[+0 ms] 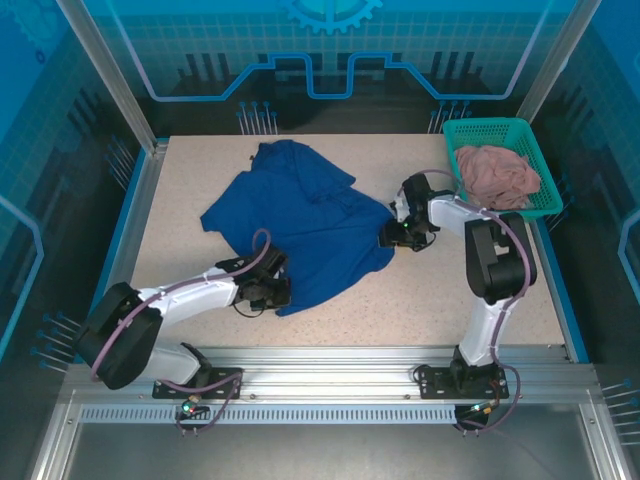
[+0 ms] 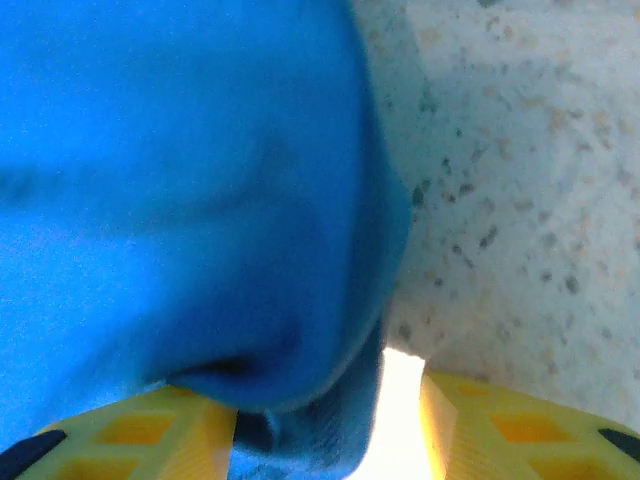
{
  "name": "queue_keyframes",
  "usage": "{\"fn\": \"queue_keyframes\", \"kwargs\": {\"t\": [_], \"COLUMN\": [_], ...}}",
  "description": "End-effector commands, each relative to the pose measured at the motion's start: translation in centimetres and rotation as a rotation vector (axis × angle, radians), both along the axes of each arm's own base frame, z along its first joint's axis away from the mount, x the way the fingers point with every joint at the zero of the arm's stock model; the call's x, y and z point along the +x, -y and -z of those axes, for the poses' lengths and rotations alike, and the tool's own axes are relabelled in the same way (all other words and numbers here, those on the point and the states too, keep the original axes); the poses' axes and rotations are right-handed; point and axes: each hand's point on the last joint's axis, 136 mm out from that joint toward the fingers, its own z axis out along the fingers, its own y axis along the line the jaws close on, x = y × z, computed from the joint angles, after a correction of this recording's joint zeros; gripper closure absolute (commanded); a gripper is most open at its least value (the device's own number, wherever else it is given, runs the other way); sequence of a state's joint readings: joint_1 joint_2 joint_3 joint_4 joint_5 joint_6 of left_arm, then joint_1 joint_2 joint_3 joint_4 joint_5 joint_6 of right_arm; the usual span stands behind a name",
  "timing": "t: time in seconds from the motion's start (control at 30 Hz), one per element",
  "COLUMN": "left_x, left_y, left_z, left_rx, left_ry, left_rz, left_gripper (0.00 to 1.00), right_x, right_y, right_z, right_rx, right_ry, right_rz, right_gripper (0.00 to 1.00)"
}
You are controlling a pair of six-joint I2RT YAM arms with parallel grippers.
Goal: Fold the inside-out t-shirt
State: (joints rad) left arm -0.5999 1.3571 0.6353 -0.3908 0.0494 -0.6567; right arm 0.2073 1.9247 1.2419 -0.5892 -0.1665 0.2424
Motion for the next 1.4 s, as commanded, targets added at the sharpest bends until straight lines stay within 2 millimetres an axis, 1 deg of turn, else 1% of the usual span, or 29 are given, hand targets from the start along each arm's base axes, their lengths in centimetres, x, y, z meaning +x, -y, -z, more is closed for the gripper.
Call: {"fn": "queue_keyframes", "kwargs": {"t": [0.0,0.1,0.17,0.2,0.3,0.4,0.57,0.67,0.77,0.87,0.9,0.97,1.0,1.07,1.1,1.13,1.17,1.2,1.27,1.3,1.37], "left_x": [-0.9,-0.8,-0.8,-0.7,-0.7,-0.8,-0.9,-0.9,-0.8,-0.8,-0.8,-0.8,-0.7,-0.6,-0.5,-0.2,0.0,0.3,1.3,2.1,4.2], "left_y": [-1.3,-1.7,-2.0,-2.2,-2.5,-2.6,-2.5,-2.4,-2.3,-2.3,-2.3,-2.4,-2.4,-2.6,-2.7,-2.8,-2.9,-3.0,-3.3,-3.5,-4.3], "left_z": [-0.3,-0.8,-1.1,-1.2,-1.4,-1.3,-1.2,-1.1,-1.1,-1.0,-1.1,-1.2,-1.2,-1.5,-1.6,-1.9,-2.3,-2.7,-4.1,-5.3,-8.9], "left_rx": [0.002,-0.015,-0.024,-0.027,-0.036,-0.038,-0.045,-0.049,-0.054,-0.054,-0.052,-0.052,-0.05,-0.046,-0.046,-0.05,-0.055,-0.061,-0.071,-0.077,-0.085], "left_ry": [-0.022,-0.007,0.0,0.003,0.013,0.011,0.01,0.009,0.011,0.01,0.012,0.015,0.02,0.034,0.044,0.057,0.068,0.084,0.132,0.178,0.305], "left_rz": [-0.035,-0.053,-0.063,-0.066,-0.076,-0.078,-0.078,-0.08,-0.079,-0.074,-0.074,-0.076,-0.078,-0.085,-0.09,-0.098,-0.108,-0.119,-0.144,-0.157,-0.194], "left_gripper": [1.0,1.0,1.0,1.0,1.0,1.0,1.0,1.0,1.0,1.0,1.0,1.0,1.0,1.0,1.0,1.0,1.0,1.0,1.0,1.0,1.0], "right_x": [1.0,1.3,1.5,1.5,1.8,2.2,2.7,2.4,2.4,2.6,2.5,2.1,1.8,1.4,1.3,1.3,1.4,1.4,1.4,1.4,1.8], "right_y": [-1.7,-2.1,-2.3,-2.4,-2.6,-3.6,-5.0,-4.9,-4.6,-4.4,-4.4,-4.6,-4.6,-4.6,-4.5,-4.4,-4.3,-4.0,-3.3,-2.9,-2.5], "right_z": [0.4,0.5,0.6,0.6,0.7,0.2,-1.8,-2.4,-2.4,-1.3,-0.9,-0.3,-0.1,0.1,-0.2,-0.7,-1.6,-2.7,-5.6,-7.6,-12.9], "right_rx": [0.006,-0.023,-0.048,-0.054,-0.055,-0.017,0.084,0.097,0.098,0.065,0.053,0.025,0.017,0.017,0.018,0.022,0.03,0.035,0.047,0.061,0.128], "right_ry": [0.012,0.013,0.015,0.016,0.024,0.045,0.092,0.1,0.099,0.062,0.047,0.03,0.021,0.015,0.021,0.036,0.059,0.08,0.146,0.197,0.342], "right_rz": [-0.043,-0.063,-0.082,-0.092,-0.117,-0.156,-0.171,-0.163,-0.146,-0.136,-0.139,-0.15,-0.152,-0.153,-0.151,-0.148,-0.144,-0.133,-0.11,-0.092,-0.049], "right_gripper": [0.5,0.54,0.61,0.62,0.61,0.58,0.55,0.54,0.53,0.54,0.56,0.64,0.71,0.87,0.93,0.97,1.0,1.0,1.0,1.0,1.0]}}
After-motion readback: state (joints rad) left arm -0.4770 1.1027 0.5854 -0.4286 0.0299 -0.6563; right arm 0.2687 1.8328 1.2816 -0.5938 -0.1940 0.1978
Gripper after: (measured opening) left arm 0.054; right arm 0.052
